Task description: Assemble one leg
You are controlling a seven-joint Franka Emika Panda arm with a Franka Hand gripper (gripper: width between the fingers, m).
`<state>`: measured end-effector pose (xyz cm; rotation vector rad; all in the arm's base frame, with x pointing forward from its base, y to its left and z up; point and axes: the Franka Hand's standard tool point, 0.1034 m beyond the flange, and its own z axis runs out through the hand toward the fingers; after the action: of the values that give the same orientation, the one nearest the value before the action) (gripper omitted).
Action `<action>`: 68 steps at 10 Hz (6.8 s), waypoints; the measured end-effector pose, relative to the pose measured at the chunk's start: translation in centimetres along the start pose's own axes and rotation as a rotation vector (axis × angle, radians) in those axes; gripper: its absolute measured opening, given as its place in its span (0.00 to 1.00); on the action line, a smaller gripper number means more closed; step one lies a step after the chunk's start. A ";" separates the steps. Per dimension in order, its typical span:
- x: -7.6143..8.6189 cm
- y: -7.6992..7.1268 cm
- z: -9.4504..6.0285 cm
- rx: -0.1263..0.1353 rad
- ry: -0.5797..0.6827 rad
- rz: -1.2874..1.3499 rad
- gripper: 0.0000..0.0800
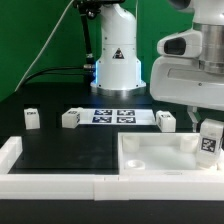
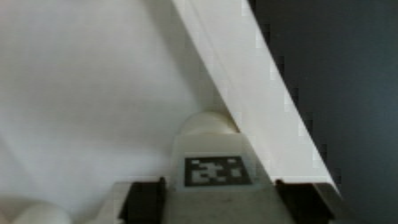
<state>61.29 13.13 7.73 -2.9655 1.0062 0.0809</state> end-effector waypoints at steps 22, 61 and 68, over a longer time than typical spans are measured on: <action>0.4 0.3 0.3 -0.064 -0.010 -1.269 0.37; 1.3 0.6 0.4 0.076 0.061 -0.603 0.36; 1.6 0.7 0.5 0.127 0.017 0.213 0.36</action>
Offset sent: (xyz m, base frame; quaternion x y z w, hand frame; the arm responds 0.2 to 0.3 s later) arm 0.0000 0.0000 0.0000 0.0000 0.0000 -0.0899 0.9960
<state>62.13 11.57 7.13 -2.7414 1.2753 -0.0065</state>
